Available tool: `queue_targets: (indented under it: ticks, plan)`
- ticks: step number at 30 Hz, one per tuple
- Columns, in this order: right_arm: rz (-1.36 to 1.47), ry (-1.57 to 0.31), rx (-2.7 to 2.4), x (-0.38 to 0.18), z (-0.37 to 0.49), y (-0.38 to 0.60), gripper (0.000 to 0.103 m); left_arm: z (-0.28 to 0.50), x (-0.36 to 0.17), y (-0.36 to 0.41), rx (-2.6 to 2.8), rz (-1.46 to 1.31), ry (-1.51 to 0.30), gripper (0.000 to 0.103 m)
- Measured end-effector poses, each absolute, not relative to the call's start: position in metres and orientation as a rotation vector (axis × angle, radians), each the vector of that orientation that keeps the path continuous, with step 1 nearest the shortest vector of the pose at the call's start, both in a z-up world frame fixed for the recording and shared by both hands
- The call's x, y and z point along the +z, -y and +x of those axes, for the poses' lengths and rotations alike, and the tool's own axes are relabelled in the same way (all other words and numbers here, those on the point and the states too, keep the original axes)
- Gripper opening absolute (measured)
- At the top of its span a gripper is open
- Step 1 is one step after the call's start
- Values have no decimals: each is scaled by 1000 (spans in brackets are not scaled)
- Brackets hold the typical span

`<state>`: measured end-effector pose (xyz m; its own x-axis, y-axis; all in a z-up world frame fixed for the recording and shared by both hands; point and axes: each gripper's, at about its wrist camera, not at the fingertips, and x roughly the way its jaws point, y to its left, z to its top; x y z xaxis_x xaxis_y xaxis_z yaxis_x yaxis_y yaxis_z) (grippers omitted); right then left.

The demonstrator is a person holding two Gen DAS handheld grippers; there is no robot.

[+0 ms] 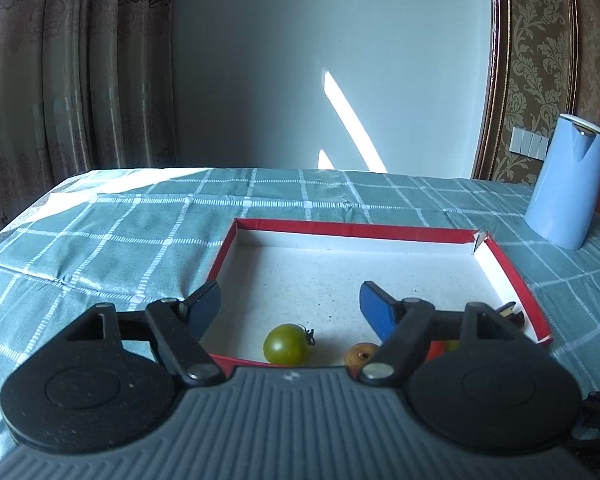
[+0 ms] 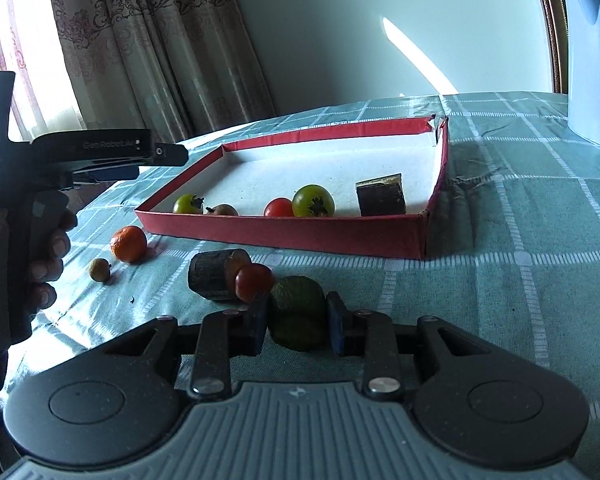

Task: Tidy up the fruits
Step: 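Carry the kiwi into the red box and open the left gripper while the right holds the cucumber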

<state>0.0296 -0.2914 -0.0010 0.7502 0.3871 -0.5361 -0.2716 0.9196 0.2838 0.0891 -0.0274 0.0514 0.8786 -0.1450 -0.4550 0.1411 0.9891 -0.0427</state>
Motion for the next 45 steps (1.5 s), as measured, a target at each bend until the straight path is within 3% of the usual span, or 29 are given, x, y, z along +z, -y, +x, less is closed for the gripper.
queue_targets:
  ticks: [3,6,9,10,21,24,37,45]
  plan:
    - [192,-627,362,-1,30,291,30,66,59,5,-150,-15,-457,64]
    - [190,-627,361,-1,30,291,30,38,54,-9,-153,45,-442,63]
    - [191,-627,361,-2,29,292,30,23,39,-18,-104,107,-476,33]
    - [191,-628,361,-2,30,291,30,21,33,-23,-103,103,-506,32]
    - [191,-628,360,-1,29,291,30,27,-7,-32,-95,115,-611,33]
    - [191,-628,361,-1,29,291,30,31,-12,-27,-103,127,-623,24]
    - [194,-628,361,-1,30,291,30,65,34,5,-97,97,-513,22]
    - [200,-630,364,-1,30,292,30,123,20,26,-65,130,-563,23]
